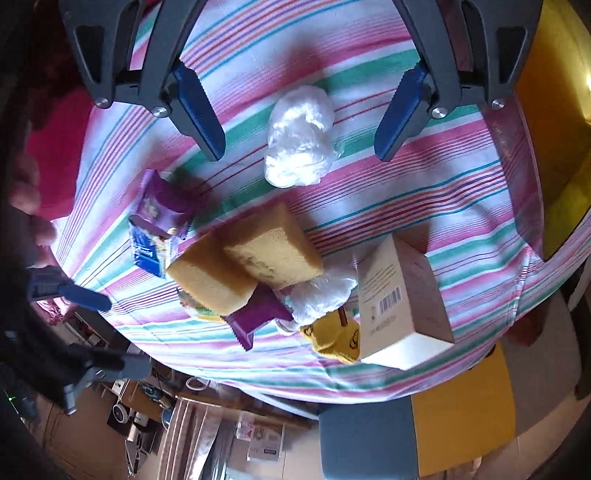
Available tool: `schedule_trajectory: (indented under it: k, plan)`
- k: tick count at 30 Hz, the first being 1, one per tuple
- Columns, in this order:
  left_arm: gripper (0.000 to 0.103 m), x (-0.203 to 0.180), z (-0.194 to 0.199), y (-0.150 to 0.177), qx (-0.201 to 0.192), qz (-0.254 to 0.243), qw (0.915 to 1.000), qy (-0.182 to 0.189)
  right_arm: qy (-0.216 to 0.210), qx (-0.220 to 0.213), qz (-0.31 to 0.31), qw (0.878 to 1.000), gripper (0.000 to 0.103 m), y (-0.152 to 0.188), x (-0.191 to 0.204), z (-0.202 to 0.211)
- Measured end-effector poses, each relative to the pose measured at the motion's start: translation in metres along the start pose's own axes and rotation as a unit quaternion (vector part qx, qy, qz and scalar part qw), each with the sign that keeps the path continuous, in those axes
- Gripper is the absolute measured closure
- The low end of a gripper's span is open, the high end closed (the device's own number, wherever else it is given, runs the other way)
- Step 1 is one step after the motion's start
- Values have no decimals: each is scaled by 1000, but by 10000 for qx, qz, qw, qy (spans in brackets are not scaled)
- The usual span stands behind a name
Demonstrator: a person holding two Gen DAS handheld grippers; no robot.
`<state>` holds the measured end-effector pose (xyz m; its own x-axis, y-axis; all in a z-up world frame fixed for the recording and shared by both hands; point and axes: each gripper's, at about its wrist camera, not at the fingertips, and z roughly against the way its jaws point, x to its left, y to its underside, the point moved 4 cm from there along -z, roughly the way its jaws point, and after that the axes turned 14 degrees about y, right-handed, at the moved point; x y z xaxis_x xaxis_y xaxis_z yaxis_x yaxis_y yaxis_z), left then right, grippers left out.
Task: Organize objects
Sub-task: 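Grasp the plastic-wrapped bundle with the left gripper, then carry the bundle into the gold tray with the left gripper while the right gripper grasps a yellow sponge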
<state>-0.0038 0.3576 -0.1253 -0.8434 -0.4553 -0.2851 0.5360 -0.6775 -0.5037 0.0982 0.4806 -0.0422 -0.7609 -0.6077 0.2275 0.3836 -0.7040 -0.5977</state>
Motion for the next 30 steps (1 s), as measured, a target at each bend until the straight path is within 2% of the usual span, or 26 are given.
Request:
schedule_trajectory:
  k: [4,6,7,12,14,16,24,27,28,30]
  plan:
    - [22,3,-14,2,145,-17,9998,-144,-95,-56,299,9995,0,2,11,2]
    - [48,6,-21,5,213,41,9996,-166,-117,-12,447,9989,0,5,17,0]
    - [67,10,-24,8,257,93,9993,-248,-112,6,521,9986,0,6,20,-2]
    - [67,11,-16,23,114,135,9997,-188,198,26,1068,9941,4,14,35,-12]
    - [67,10,-9,29,58,150,9998,-134,382,84,1339,9902,21,17,42,-19]
    - [67,5,0,34,-58,91,9999,-60,525,264,1557,9861,31,23,47,-31]
    - [67,0,41,51,-345,40,9992,191,851,461,2053,9739,33,37,58,-56]
    - [67,-10,53,40,-468,66,9985,260,991,434,2120,9713,33,38,59,-58]
    - [67,-13,55,39,-513,57,9983,254,1054,436,2167,9695,36,38,59,-60]
    - [67,-14,66,42,-587,52,9979,255,1114,390,2292,9662,49,41,61,-61]
